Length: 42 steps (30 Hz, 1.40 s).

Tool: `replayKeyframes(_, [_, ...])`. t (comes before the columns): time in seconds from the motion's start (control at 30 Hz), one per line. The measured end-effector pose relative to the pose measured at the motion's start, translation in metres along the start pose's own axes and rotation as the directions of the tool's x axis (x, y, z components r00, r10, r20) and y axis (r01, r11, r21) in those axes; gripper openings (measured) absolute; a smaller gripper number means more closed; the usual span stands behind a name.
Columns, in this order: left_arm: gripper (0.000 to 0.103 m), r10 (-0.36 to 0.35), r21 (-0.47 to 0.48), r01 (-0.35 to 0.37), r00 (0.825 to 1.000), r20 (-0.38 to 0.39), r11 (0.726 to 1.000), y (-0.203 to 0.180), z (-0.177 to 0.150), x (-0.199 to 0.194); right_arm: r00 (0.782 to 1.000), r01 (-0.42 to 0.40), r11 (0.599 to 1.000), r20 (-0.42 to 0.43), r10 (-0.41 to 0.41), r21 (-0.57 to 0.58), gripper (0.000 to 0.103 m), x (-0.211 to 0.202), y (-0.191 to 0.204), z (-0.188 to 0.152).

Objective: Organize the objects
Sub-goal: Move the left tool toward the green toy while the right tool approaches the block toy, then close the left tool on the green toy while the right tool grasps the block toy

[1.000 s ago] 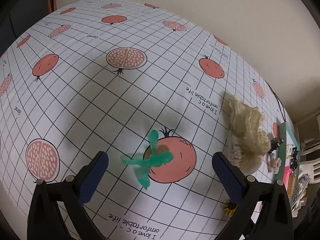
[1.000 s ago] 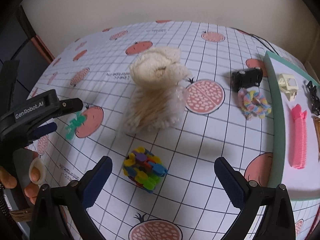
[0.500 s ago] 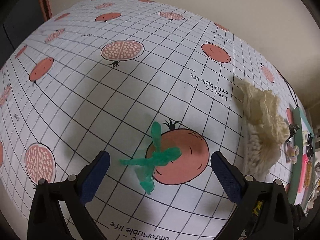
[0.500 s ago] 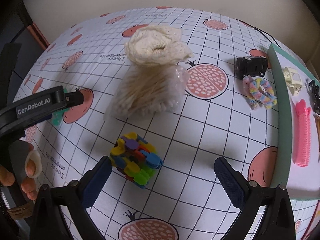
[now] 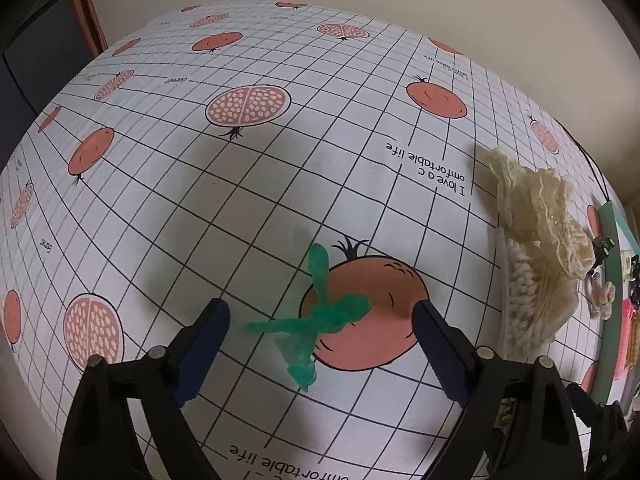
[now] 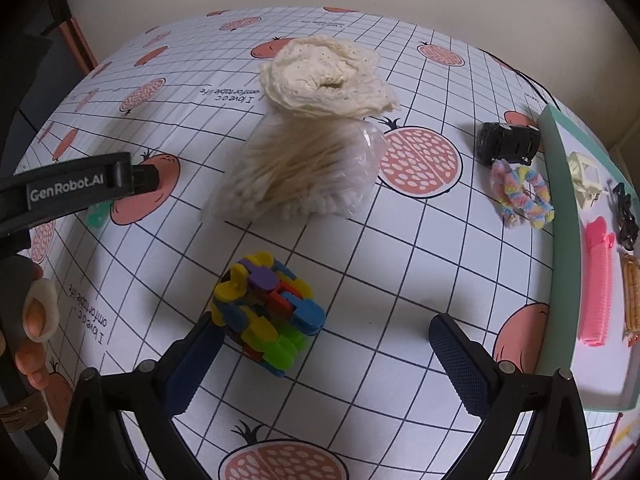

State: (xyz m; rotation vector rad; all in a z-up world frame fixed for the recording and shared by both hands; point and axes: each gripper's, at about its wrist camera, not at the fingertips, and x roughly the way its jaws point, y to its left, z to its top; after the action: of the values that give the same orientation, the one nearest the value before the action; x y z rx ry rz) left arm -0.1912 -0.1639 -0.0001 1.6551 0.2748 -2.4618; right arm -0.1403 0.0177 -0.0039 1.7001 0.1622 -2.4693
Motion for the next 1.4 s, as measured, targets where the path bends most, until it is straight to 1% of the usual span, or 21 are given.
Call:
replayKeyframes(0.1, [0.09, 0.006, 0.001, -0.006, 1.0, 0.001, 1.0, -0.001, 0.0, 0.0, 1.0, 0.004, 1.0, 0.002, -0.004, 0.02, 0.103, 0.0, 0.0, 0.0])
replayKeyframes(0.3, [0.089, 0.016, 0.012, -0.016, 1.0, 0.001, 1.0, -0.004, -0.001, 0.001, 1.0, 0.004, 1.0, 0.006, -0.004, 0.005, 0.103, 0.001, 0.0, -0.002])
replayKeyframes(0.33, [0.088, 0.019, 0.017, -0.019, 1.0, 0.002, 1.0, -0.005, -0.001, 0.0, 1.0, 0.001, 1.0, 0.002, -0.001, 0.0, 0.103, 0.002, 0.001, -0.001])
replayKeyframes(0.4, [0.079, 0.032, 0.025, -0.033, 0.999, 0.008, 0.999, -0.01, 0.001, 0.002, 1.0, -0.003, 1.0, 0.001, 0.003, -0.008, 0.103, 0.001, 0.0, -0.001])
replayKeyframes(0.47, [0.078, 0.026, 0.028, -0.026, 1.0, 0.01, 0.999, -0.011, 0.002, 0.001, 1.0, -0.007, 1.0, -0.005, 0.007, -0.016, 0.103, 0.001, 0.0, -0.002])
replayKeyframes(0.53, [0.074, 0.029, 0.032, -0.03, 0.999, 0.012, 0.999, -0.012, 0.002, 0.001, 1.0, -0.011, 1.0, -0.009, 0.011, -0.024, 0.1, 0.0, 0.0, -0.002])
replayKeyframes(0.6, [0.067, 0.034, 0.033, -0.034, 0.999, 0.015, 0.999, -0.009, 0.001, -0.001, 1.0, -0.015, 0.999, -0.007, 0.014, -0.031, 0.092, -0.002, 0.0, -0.002])
replayKeyframes(0.63, [0.065, 0.032, 0.032, -0.032, 0.999, 0.016, 0.999, -0.007, 0.0, -0.003, 1.0, -0.017, 0.999, -0.005, 0.016, -0.035, 0.09, -0.004, 0.0, -0.001])
replayKeyframes(0.7, [0.059, 0.029, 0.032, -0.03, 0.999, 0.017, 0.999, -0.005, 0.0, -0.004, 1.0, -0.022, 0.999, 0.001, 0.022, -0.049, 0.08, -0.008, -0.002, -0.003])
replayKeyframes(0.73, [0.058, 0.028, 0.031, -0.029, 0.999, 0.017, 0.999, -0.005, 0.0, -0.004, 1.0, -0.025, 0.998, 0.001, 0.025, -0.055, 0.079, -0.009, -0.002, -0.003])
replayKeyframes(0.83, [0.055, 0.032, 0.033, -0.032, 0.999, 0.016, 0.999, -0.007, 0.002, -0.002, 1.0, -0.029, 0.997, 0.006, 0.029, -0.067, 0.066, -0.011, -0.001, -0.001])
replayKeyframes(0.9, [0.047, 0.029, 0.038, -0.03, 0.999, 0.018, 0.999, -0.008, 0.002, -0.004, 1.0, -0.027, 0.998, 0.011, 0.028, -0.06, 0.05, -0.012, -0.004, 0.002])
replayKeyframes(0.93, [0.046, 0.026, 0.04, -0.027, 1.0, 0.017, 0.999, -0.008, 0.003, -0.004, 0.999, -0.029, 0.998, 0.012, 0.03, -0.051, 0.049, -0.013, -0.006, 0.002])
replayKeyframes(1.0, [0.04, 0.021, 0.041, -0.021, 1.0, 0.019, 0.999, -0.009, 0.002, -0.004, 0.999, -0.042, 0.998, 0.014, 0.042, -0.041, 0.046, -0.011, -0.01, 0.006])
replayKeyframes(1.03, [0.04, 0.02, 0.043, -0.021, 1.0, 0.019, 0.999, -0.009, 0.002, -0.005, 0.999, -0.042, 0.998, 0.015, 0.042, -0.041, 0.044, -0.01, -0.009, 0.006])
replayKeyframes(1.1, [0.036, 0.016, 0.042, -0.017, 1.0, 0.02, 0.999, -0.01, 0.002, -0.005, 0.999, -0.037, 0.998, 0.016, 0.038, -0.041, 0.035, -0.008, -0.008, 0.009])
replayKeyframes(1.17, [0.03, 0.019, 0.041, -0.02, 1.0, 0.02, 0.999, -0.01, 0.001, -0.005, 0.999, -0.037, 0.999, 0.017, 0.038, -0.033, 0.03, -0.01, -0.009, 0.006])
replayKeyframes(1.37, [0.029, 0.02, 0.039, -0.02, 1.0, 0.019, 0.999, -0.011, 0.0, -0.006, 0.998, -0.057, 0.998, 0.018, 0.057, 0.007, 0.016, -0.014, -0.018, 0.003])
replayKeyframes(1.4, [0.028, 0.021, 0.037, -0.022, 1.0, 0.019, 0.999, -0.011, 0.0, -0.006, 0.998, -0.062, 0.998, 0.017, 0.062, 0.011, 0.015, -0.013, -0.02, 0.004])
